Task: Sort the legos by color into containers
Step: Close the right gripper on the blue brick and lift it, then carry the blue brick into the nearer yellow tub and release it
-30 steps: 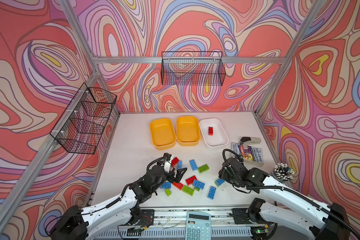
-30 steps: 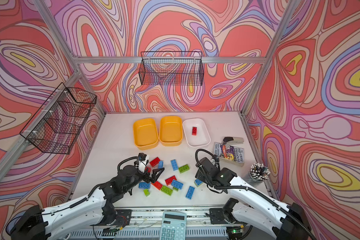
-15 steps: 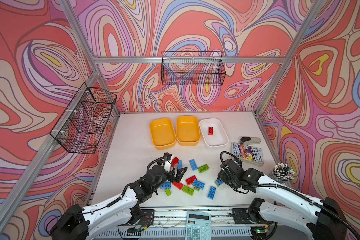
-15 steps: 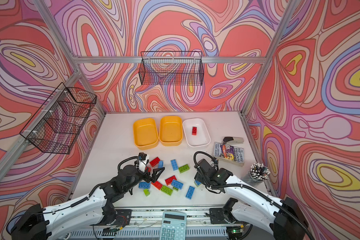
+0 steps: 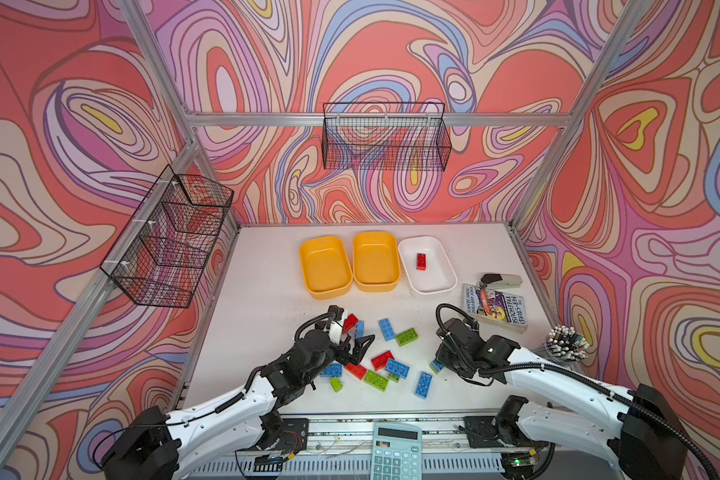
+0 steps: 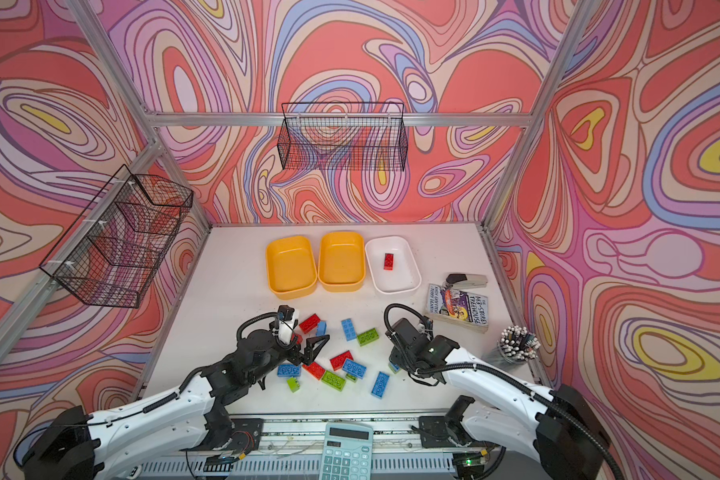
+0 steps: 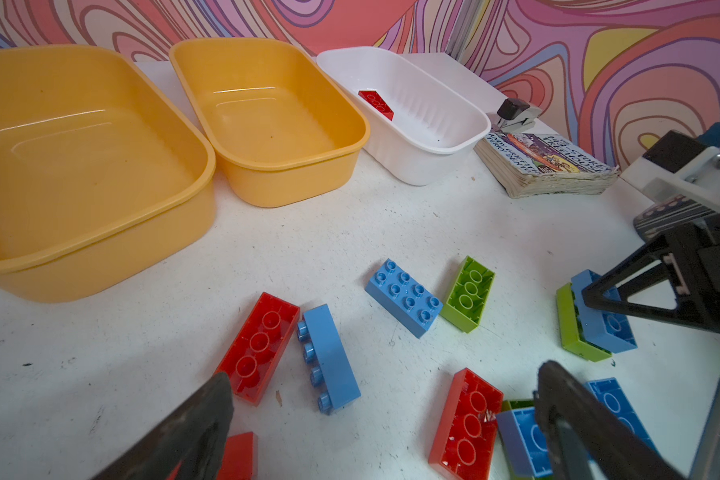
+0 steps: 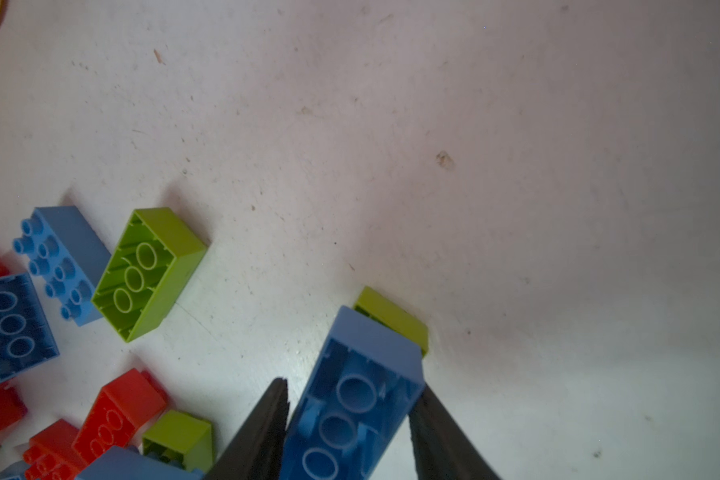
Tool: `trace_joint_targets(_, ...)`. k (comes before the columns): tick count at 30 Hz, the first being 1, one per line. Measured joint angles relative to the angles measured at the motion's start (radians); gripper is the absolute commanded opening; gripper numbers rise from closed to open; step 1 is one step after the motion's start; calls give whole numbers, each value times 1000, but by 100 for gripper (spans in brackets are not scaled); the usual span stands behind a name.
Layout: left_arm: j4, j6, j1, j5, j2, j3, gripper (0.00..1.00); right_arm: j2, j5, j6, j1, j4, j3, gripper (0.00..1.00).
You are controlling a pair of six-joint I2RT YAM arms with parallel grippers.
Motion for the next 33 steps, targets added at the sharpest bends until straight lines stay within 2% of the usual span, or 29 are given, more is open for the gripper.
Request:
trace_joint_targets(9,0,0,0,0,0,0,100,18,0,-12,0,24,2,33)
trace_joint_targets(17,-3,0,0,-1,-16,0,100,26,23,-46,0,-14,55,30)
trace_joint_targets(25,-43,-1,0,-16,-19,8,100,132,100,-177,-5,-11,271,30)
trace_joint_targets(33,-97,-16,0,-17,-15,45,100,443,81,-413,-98,114,603,28)
